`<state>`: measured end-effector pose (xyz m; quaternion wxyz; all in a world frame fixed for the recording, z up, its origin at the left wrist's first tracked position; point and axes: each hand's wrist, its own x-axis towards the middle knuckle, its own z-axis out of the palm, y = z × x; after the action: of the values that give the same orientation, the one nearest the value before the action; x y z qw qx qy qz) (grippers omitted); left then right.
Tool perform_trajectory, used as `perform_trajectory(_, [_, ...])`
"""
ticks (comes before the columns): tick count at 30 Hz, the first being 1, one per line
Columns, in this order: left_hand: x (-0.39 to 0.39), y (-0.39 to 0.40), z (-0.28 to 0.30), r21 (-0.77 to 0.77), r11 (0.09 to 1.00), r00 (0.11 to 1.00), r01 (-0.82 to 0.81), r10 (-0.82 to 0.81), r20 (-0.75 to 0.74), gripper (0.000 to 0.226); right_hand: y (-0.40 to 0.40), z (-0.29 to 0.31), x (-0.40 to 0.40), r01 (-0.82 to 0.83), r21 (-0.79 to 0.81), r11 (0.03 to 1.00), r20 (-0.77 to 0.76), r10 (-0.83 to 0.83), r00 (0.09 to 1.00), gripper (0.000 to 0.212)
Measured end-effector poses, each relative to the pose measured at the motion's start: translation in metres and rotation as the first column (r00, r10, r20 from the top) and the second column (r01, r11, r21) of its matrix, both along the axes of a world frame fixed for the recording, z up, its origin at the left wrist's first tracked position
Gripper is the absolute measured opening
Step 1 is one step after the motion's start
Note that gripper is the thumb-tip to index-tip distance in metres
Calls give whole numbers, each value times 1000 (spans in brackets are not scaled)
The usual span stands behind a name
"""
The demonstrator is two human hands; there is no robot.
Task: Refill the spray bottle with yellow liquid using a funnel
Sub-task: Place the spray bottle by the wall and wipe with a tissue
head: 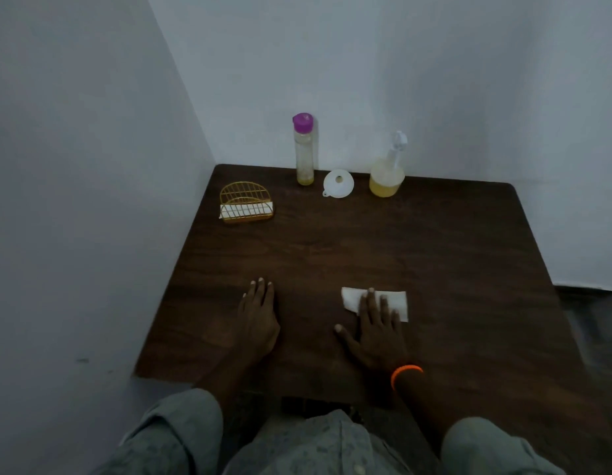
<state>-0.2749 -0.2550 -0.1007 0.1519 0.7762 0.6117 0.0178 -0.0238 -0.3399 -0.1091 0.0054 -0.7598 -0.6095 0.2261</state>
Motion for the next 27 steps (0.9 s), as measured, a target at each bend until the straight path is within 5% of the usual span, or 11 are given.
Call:
perform_trajectory(12, [-22, -16, 8, 4, 1000, 1000, 20, -20, -4, 86, -11, -15, -125, -477, 20, 879, -22, 477, 879, 90])
perform_trajectory(17, [-25, -15, 1, 18, 999, 999, 50, -50, 16, 65, -22, -10, -72, -373, 35, 927, 9, 373, 928, 89])
perform_trajectory(27, [-5, -13, -13, -11, 990, 988, 144, -144, -47, 65, -86, -5, 53, 31, -15, 999, 113, -29, 993, 94])
